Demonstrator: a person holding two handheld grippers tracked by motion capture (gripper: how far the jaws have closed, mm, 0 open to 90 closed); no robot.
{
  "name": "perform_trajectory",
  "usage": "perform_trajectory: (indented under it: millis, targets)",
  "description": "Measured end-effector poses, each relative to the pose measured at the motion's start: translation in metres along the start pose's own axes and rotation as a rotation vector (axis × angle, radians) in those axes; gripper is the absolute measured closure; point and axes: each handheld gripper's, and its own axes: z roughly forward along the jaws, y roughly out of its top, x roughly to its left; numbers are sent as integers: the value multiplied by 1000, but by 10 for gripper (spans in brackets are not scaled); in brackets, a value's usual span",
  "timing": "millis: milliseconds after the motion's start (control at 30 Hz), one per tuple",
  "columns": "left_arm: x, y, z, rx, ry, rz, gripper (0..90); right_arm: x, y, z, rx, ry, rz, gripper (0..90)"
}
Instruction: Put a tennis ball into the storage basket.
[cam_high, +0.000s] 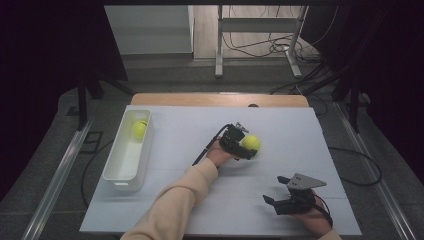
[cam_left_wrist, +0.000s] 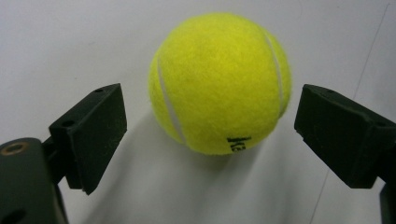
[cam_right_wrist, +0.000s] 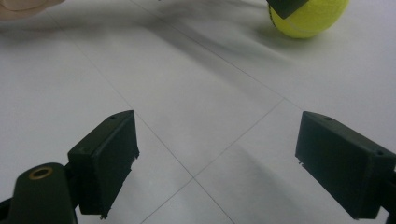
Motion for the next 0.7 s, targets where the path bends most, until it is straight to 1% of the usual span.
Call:
perform_trajectory:
  millis: [133,300,367,433,467,567,633,700]
  targets:
    - [1,2,3,-7,6,-3,103,0,0,0,1,0,0,133]
    - [1,4,8,-13,-1,-10,122,0,0,0,1,-1,-1,133]
    - [1,4,9,-20,-4,-11,151,0,0,0,1,-2,0,133]
    - [1,4,8,-34,-26,-22,229,0,0,0,2,-3,3,133]
    - [0,4,8,-33,-19,-17,252,0,0,0,2,-4,2,133]
    - [-1,4,7,-31,-11,-8,259,0,-1,-1,0,-6,3,133]
    - [-2,5,6,-28,10,-1,261,0,-1,-1,-5,-4,5,133]
    - [-1,5,2,-37,10,-3,262,0,-1,-1,-3,-5,4,133]
